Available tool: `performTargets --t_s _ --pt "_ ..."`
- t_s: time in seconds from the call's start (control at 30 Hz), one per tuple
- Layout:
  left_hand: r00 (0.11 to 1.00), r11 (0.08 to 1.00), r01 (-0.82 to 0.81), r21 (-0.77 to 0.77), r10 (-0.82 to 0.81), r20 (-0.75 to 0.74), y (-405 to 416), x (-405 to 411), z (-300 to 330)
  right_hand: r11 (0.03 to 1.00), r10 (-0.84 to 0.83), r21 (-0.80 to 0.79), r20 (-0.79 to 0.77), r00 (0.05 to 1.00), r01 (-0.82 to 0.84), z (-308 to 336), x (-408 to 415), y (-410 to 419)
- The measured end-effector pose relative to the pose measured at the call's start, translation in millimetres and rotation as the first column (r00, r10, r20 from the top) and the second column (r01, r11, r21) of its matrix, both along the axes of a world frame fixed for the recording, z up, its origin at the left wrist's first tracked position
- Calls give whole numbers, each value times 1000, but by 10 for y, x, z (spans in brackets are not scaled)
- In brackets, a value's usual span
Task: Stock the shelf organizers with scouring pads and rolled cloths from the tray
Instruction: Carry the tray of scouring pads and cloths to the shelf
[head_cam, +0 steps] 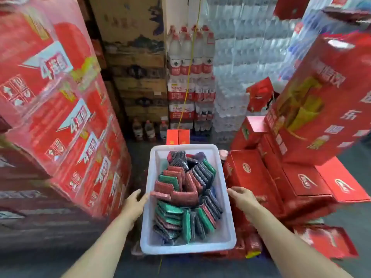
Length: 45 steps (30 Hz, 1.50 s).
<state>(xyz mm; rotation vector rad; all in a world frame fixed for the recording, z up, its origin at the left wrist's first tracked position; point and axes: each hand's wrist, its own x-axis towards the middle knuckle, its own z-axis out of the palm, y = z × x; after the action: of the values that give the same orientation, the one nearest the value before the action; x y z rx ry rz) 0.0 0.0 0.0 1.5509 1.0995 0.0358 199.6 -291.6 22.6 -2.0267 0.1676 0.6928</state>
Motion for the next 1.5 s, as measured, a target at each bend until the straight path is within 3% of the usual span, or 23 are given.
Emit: performTargets --t_s 0.07,0.27,0.43,0.63,1.03,1.23,1.5 --pt "996 1000 3 -31 -6 -95 -14 -32 -131 999 39 -34 -42 998 -41 -106 38 65" --pt "991 971 -130 -198 136 16 -98 8 -321 999 16 53 -111 994 -10 -383 75 194" --pt "970 961 -242 -134 240 -28 -146 -171 -379 998 -50 -32 -29 998 49 -452 -89 113" --pt "923 924 -380 -33 377 -72 -381 -728 -391 998 6 -62 124 992 2 -400 -666 -38" --pt "847 847 -530 25 531 -26 -887 -2223 -371 983 181 -56 103 978 -176 -319 -1878 -205" --pt "691 693 -719 47 721 -49 -1314 -3203 -329 924 381 16 27 924 -381 -306 -2411 -36" --pt "423 424 -905 43 905 -35 -1600 -4374 8 757 653 -41 66 754 -652 -260 -3226 683"
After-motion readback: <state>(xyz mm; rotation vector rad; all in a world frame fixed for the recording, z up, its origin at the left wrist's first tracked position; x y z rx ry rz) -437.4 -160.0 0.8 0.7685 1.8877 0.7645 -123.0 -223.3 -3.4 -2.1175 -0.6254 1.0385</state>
